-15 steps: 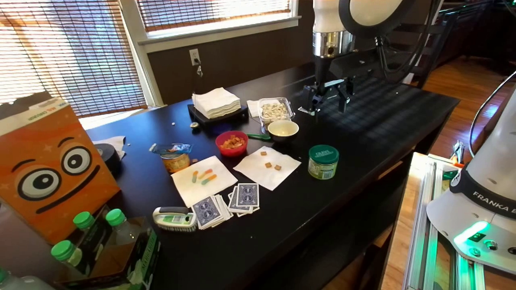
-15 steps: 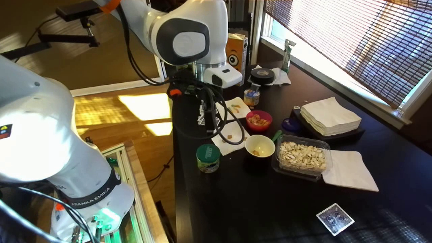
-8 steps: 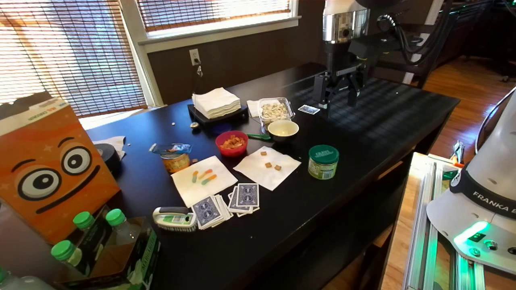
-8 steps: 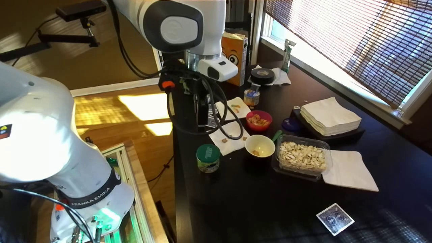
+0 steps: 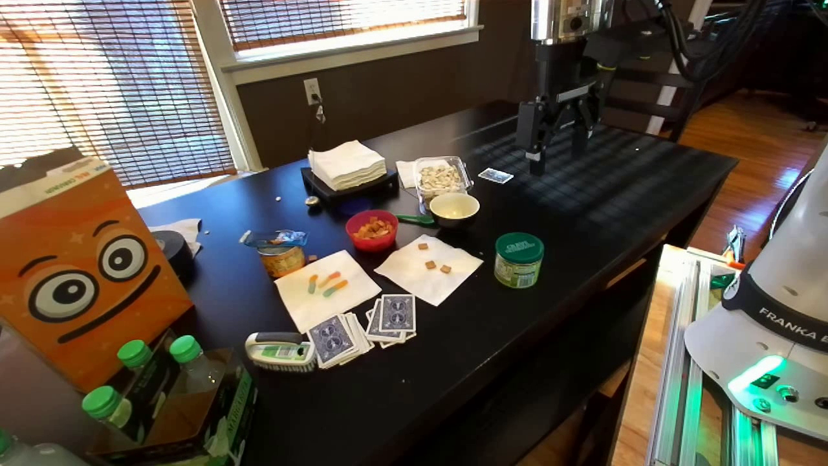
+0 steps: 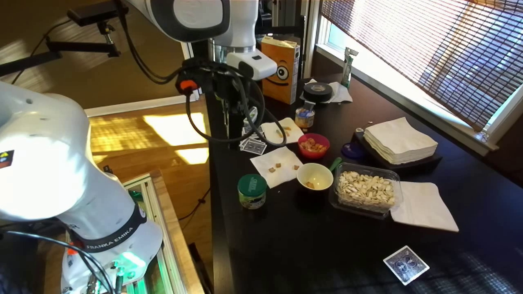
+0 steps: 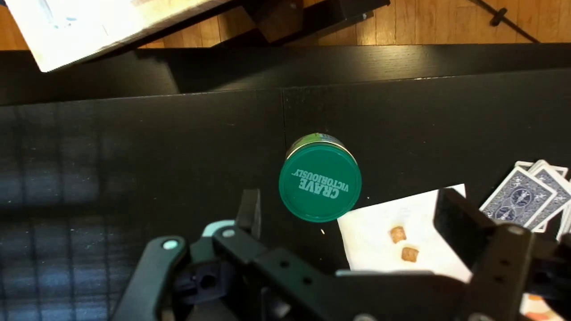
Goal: Put the lid on the jar
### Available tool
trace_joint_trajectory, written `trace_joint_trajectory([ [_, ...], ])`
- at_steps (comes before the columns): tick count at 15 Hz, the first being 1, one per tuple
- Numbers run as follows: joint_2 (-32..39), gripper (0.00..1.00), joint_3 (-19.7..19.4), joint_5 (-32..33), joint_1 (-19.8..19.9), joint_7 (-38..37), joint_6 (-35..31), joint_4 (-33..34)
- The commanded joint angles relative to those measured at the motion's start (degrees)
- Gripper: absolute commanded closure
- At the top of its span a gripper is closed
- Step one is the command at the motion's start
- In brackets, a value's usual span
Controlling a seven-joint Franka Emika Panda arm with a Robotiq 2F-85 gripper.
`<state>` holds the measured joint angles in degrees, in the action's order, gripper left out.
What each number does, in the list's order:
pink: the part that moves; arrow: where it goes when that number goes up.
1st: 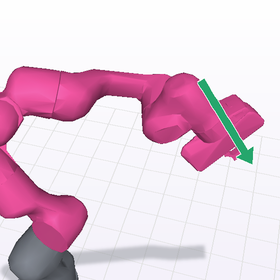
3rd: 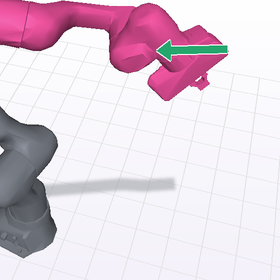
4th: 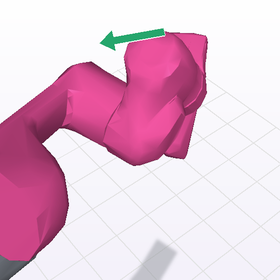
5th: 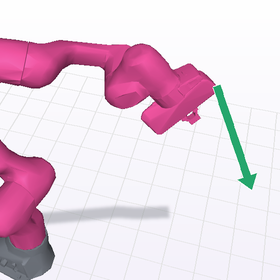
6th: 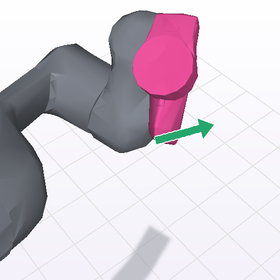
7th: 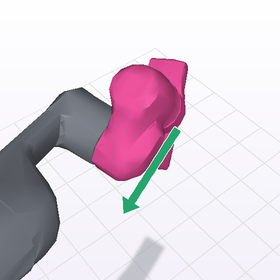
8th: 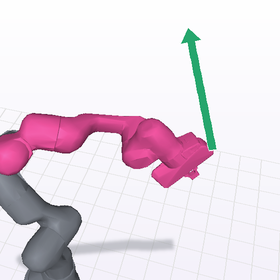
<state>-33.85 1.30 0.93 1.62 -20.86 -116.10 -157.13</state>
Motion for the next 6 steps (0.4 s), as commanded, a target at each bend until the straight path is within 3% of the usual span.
trace_joint_trajectory([
  [1, -0.04, 0.00, 1.15, -0.61, 1.15, 0.55, 0.08, -0.01],
  [6, 0.30, 0.00, 1.12, -0.57, 1.37, 0.52, 0.05, -0.06],
])
